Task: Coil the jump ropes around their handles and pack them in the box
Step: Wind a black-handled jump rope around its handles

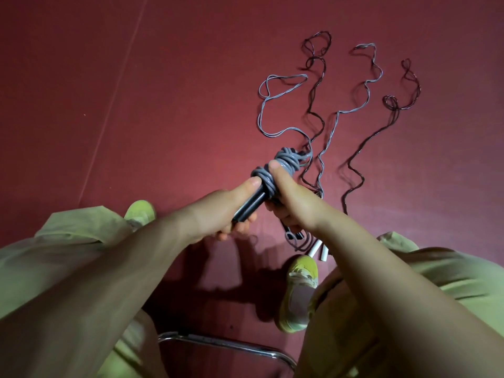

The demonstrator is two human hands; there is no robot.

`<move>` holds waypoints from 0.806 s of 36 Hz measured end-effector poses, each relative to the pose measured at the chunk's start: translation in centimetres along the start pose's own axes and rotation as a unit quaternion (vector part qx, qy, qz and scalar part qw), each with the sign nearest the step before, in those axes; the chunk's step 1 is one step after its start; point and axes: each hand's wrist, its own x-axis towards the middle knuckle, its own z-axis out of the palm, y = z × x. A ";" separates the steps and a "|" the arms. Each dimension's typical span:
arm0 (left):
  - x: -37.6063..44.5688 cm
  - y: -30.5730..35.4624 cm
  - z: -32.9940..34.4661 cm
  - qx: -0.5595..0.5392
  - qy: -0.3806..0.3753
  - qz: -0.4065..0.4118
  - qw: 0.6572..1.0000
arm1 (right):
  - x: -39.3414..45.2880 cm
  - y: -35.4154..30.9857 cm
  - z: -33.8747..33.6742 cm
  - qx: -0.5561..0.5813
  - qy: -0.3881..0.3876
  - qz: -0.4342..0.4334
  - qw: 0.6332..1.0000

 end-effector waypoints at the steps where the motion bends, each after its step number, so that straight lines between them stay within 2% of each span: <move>1: 0.1 0.0 0.0 0.040 0.020 0.009 0.999 | 0.0 0.0 0.0 0.001 -0.005 0.008 1.000; 4: 0.4 -0.3 0.0 0.154 0.079 0.051 0.984 | -0.2 0.0 0.0 0.026 -0.032 0.027 0.999; 6: 0.4 -0.6 0.2 0.194 0.109 0.070 0.972 | -0.4 -0.1 0.0 0.050 -0.041 0.027 0.998; 8: 0.5 -0.7 0.2 0.199 0.124 0.084 0.969 | -0.4 -0.3 -0.1 0.072 -0.038 0.021 0.996; 10: 0.6 -0.8 0.2 0.154 0.116 0.090 0.977 | -0.4 -0.5 0.0 0.091 -0.031 0.010 0.995; 12: 0.6 -0.7 0.2 0.079 0.087 0.092 0.989 | -0.6 -0.7 0.1 0.109 -0.026 -0.008 0.994; 15: 0.2 -0.5 0.2 -0.035 -0.002 0.070 0.997 | -1.0 -1.0 0.4 0.141 -0.032 -0.060 0.988; 20: -0.2 -1.1 0.2 -0.159 -0.155 0.049 0.974 | -1.5 -1.0 0.8 0.218 -0.067 -0.172 0.958; 22: -0.2 -1.4 0.3 -0.199 -0.234 0.050 0.950 | -1.4 -0.7 0.8 0.225 -0.108 -0.195 0.948; 24: -0.1 -1.8 0.3 -0.254 -0.319 0.057 0.911 | -1.3 -0.5 0.5 0.243 -0.148 -0.206 0.936; 29: 0.2 -2.3 0.7 -0.376 -0.489 0.110 0.779 | -1.4 -0.9 0.1 0.369 -0.212 -0.212 0.880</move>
